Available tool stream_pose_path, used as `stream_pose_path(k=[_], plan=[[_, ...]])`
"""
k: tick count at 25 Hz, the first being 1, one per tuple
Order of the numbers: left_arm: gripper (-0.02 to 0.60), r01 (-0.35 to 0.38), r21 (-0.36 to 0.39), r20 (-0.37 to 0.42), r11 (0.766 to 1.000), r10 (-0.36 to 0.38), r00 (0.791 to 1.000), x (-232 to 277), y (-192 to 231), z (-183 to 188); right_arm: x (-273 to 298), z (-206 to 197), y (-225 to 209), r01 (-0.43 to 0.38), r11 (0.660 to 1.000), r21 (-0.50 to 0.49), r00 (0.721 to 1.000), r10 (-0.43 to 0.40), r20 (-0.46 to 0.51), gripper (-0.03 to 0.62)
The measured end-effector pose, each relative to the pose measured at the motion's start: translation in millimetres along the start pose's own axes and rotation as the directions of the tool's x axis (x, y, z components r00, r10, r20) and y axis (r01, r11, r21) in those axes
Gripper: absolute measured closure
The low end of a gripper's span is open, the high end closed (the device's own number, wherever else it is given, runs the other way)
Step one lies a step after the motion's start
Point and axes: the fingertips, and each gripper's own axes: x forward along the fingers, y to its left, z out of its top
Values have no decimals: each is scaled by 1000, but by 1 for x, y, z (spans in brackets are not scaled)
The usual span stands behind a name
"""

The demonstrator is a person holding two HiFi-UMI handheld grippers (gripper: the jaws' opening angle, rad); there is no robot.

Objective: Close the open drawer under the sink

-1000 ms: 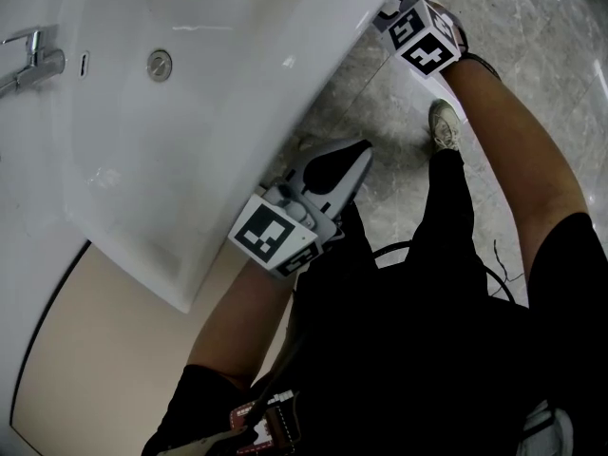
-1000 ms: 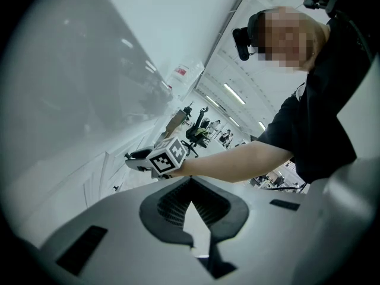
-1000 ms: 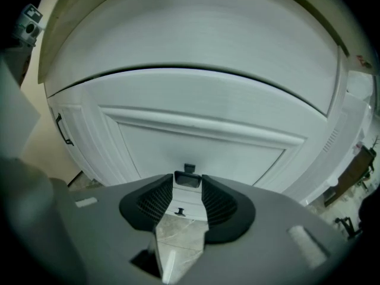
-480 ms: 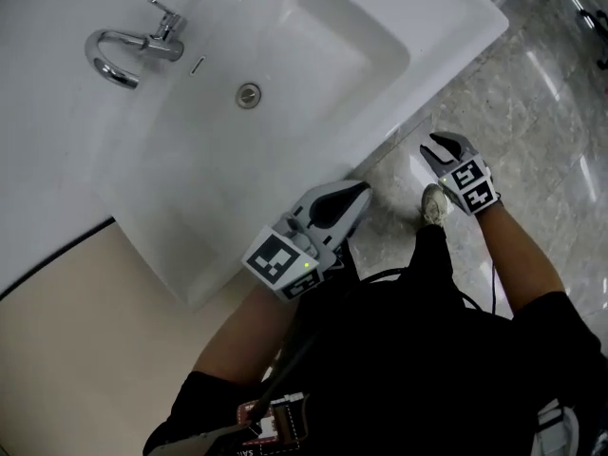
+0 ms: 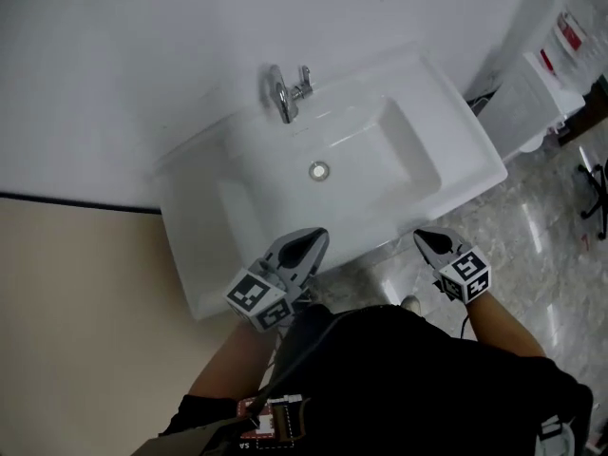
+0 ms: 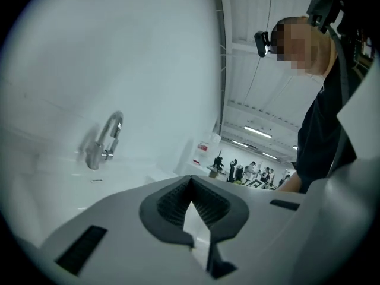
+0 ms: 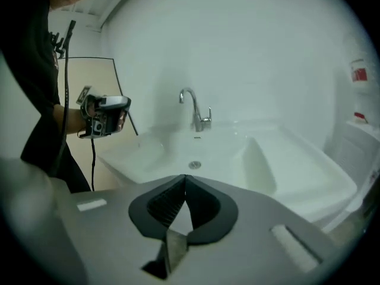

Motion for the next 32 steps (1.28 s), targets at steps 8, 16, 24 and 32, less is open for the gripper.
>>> stream_pose_path(k=[8,16,24,32], plan=[[581,-154,77,133,985,143,981,-119,67,88,42,132,37,11,999,-30,998,-9,62,592],[581,-270,51,185,961,257,949,-220,125,137,85,225,89,-41,999,-30,989,45,141,592],[581,-290,61,217,955,271,938,-244,139,161,85,264,96,-64,997,-41,982,70,176,592],[581,-406,56,271,912,378,885,-220,133,163,93,281,59,-211,973,-92,956,225,187,592]])
